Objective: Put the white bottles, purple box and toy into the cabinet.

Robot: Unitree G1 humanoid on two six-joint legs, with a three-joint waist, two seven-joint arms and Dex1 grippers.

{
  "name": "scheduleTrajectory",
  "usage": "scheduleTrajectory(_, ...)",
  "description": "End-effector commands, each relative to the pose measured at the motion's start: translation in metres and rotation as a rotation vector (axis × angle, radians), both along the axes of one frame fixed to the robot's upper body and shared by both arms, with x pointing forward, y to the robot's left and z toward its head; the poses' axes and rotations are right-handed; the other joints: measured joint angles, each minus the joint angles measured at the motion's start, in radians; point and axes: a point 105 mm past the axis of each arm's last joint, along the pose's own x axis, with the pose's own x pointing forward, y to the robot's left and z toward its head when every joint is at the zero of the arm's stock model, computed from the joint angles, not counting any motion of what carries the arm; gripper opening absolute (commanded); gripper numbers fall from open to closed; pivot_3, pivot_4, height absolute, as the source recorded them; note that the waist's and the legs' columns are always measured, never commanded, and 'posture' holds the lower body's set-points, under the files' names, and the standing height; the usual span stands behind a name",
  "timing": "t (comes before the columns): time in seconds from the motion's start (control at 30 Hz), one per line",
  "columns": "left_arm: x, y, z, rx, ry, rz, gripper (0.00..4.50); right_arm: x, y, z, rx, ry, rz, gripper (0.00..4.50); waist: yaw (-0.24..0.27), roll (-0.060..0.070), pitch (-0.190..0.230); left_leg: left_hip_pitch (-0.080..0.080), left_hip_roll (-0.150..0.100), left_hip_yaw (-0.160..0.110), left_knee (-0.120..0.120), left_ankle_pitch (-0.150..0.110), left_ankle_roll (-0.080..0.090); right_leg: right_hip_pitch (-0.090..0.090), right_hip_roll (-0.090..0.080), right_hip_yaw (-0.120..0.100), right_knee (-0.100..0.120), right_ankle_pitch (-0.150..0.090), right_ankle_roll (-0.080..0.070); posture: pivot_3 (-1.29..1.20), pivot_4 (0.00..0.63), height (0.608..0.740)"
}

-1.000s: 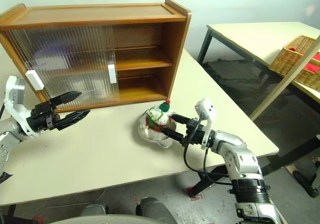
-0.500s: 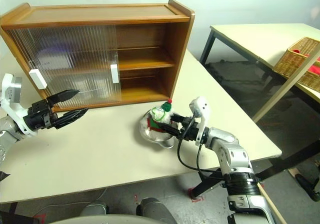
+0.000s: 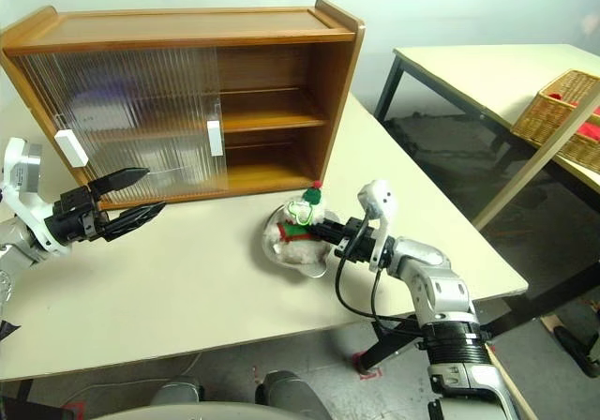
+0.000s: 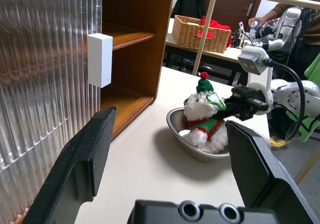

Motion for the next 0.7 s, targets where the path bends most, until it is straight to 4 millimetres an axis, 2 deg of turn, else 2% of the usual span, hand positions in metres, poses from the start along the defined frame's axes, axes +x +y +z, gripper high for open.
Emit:
scheduleTrajectory(0.03, 0.002, -0.002, -0.001, 0.006, -0.006, -0.007, 4.5, 0.003, -0.001, 0.026, 0.026, -0.064, 0.022, 0.1, -0.001, 0.0, 0.0, 0.0, 0.0, 0.0, 0.0, 0.0, 0.0, 0.0, 0.0, 0.0, 0.0, 0.0, 0.0, -0.05, 0.0, 0.74)
scheduleTrajectory(0.23, 0.004, -0.005, -0.003, 0.001, -0.008, -0.02, 4.5, 0.005, 0.005, 0.067, 0.052, -0.143, 0.085, 0.1, -0.003, 0.0, 0.0, 0.001, 0.0, 0.0, 0.001, 0.0, 0.0, 0.002, 0.003, 0.0, 0.0, 0.0, 0.0, -0.06, 0.0, 0.74)
scheduleTrajectory(0.43, 0.005, -0.006, -0.004, -0.002, -0.012, -0.022, 4.5, 0.019, 0.021, 0.1, 0.07, -0.219, 0.123, 0.1, -0.005, 0.0, 0.0, 0.004, -0.001, 0.0, 0.001, 0.0, 0.0, 0.004, 0.004, 0.0, 0.0, 0.0, 0.0, -0.05, 0.0, 0.74)
scheduleTrajectory(0.7, 0.002, -0.004, -0.007, -0.004, -0.013, -0.01, 4.5, 0.043, 0.023, 0.121, 0.069, -0.301, 0.095, 0.1, -0.004, 0.0, 0.0, 0.005, -0.001, 0.0, -0.001, 0.0, 0.0, 0.003, 0.003, 0.0, 0.0, 0.0, 0.0, -0.02, 0.0, 0.74)
